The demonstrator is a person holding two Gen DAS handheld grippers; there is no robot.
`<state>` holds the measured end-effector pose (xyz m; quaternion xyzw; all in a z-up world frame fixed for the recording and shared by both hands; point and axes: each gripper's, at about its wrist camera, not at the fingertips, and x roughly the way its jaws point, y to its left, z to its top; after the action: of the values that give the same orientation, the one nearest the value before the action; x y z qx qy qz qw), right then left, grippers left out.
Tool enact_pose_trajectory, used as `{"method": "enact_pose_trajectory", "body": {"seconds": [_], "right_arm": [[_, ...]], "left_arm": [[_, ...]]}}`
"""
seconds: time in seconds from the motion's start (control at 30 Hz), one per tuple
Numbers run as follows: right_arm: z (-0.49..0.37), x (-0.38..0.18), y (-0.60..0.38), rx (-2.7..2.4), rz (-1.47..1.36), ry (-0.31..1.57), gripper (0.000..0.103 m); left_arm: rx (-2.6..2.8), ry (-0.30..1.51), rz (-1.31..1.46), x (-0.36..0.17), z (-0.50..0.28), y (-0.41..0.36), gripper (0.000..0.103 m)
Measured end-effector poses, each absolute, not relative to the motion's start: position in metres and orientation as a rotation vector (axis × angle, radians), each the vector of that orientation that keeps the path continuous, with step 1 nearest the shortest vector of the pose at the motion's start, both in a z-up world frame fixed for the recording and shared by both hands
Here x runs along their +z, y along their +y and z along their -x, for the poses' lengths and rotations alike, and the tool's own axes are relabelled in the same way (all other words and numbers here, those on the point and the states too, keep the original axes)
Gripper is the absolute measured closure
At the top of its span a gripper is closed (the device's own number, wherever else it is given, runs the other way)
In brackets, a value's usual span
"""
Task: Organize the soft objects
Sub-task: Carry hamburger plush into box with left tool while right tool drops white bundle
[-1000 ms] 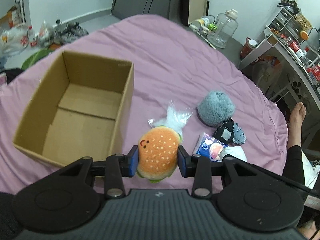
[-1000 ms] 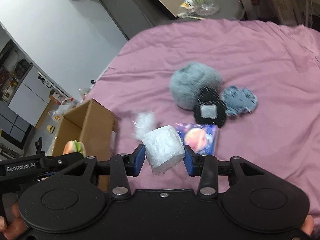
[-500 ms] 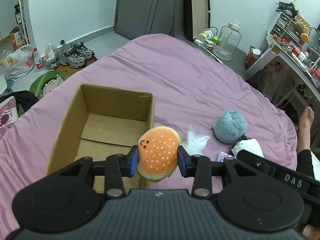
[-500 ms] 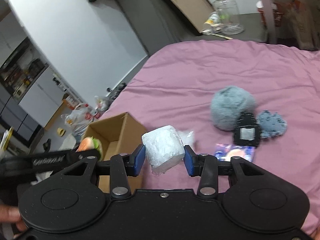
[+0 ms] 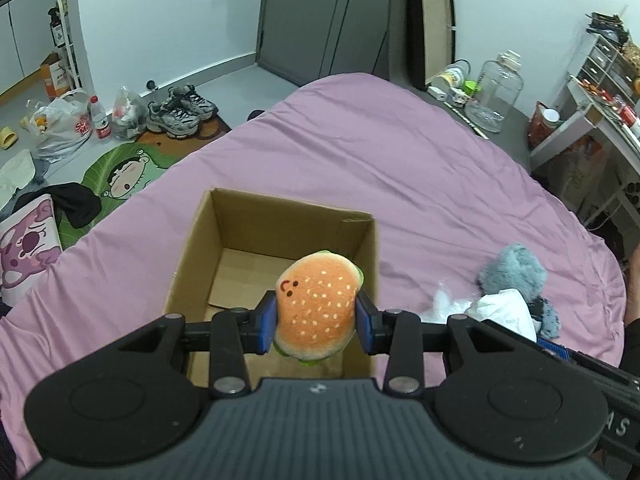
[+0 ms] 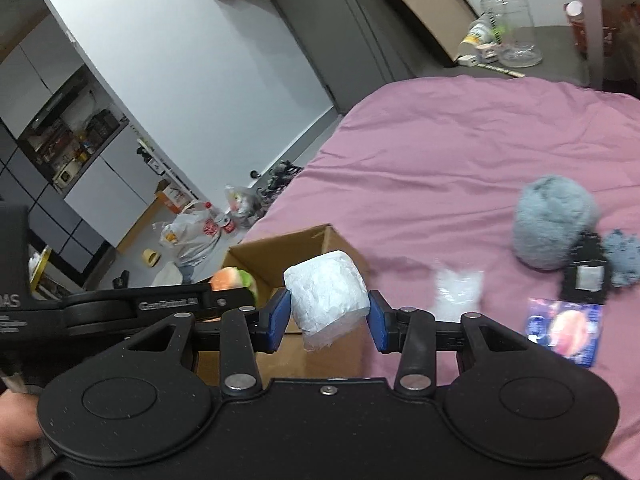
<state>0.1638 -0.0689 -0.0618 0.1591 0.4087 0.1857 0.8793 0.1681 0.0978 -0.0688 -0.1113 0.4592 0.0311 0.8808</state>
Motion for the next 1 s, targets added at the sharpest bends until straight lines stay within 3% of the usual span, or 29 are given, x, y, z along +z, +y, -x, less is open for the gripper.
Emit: {"method": "enact_pose_trajectory", "body": {"seconds": [0.5, 0.6, 0.67, 0.73, 1.0], "right_arm": [[-0.196, -0.076, -0.021, 0.424, -0.332, 0.889, 0.062], [-0.203, -0.079, -0.01, 0.416, -0.31, 0.892, 0.062], [-0.207, -0.083, -0.006, 0.412, -0.313, 0.898, 0.062], [-0.209, -0.085, -0.004, 0.408, -0.321, 0.905, 0.062], [-0.215, -0.087, 0.001, 0.403, -0.356, 0.905, 0.058]], "left_arm": [[0.127, 0.981, 0.223, -0.093, -0.213, 0.139, 0.062], [0.126, 0.989, 0.21, -0.096, -0.218, 0.145, 0.056], [0.1, 0.991, 0.199, -0.098, -0.22, 0.148, 0.045], [0.102, 0.995, 0.202, -0.099, -0.22, 0.153, 0.04], [0.125, 0.976, 0.265, -0.092, -0.214, 0.172, 0.039]]}}
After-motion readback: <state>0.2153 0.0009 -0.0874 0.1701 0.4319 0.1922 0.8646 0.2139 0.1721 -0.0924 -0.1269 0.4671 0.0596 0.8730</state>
